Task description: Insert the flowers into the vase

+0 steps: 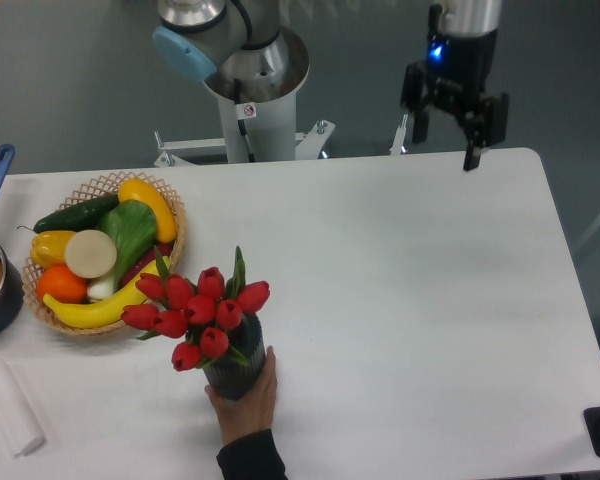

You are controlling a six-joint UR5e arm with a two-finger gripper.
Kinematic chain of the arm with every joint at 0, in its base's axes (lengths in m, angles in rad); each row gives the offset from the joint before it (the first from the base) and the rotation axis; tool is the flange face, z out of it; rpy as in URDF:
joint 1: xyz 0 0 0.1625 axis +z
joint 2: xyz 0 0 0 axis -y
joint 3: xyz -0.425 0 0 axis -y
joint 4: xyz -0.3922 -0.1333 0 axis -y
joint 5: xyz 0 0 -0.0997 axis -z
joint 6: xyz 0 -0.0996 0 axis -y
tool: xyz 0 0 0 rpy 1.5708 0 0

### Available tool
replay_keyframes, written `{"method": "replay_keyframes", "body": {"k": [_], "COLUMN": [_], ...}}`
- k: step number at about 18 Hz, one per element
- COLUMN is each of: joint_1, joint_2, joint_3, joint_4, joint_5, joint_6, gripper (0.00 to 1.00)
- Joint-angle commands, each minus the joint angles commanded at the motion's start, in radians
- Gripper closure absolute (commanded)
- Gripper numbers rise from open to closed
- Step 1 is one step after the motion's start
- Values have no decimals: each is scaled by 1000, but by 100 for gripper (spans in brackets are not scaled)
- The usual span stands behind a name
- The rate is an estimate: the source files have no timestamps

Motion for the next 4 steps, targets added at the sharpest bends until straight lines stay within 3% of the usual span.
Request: {"method": "replay_keyframes", "body": {"k": [4], "joint_1": [0], "joint_2": [3], "joint_3": [-9], "joint_4": [-6], "joint_5": [49], "joint_6": [41], "gripper": [0]}}
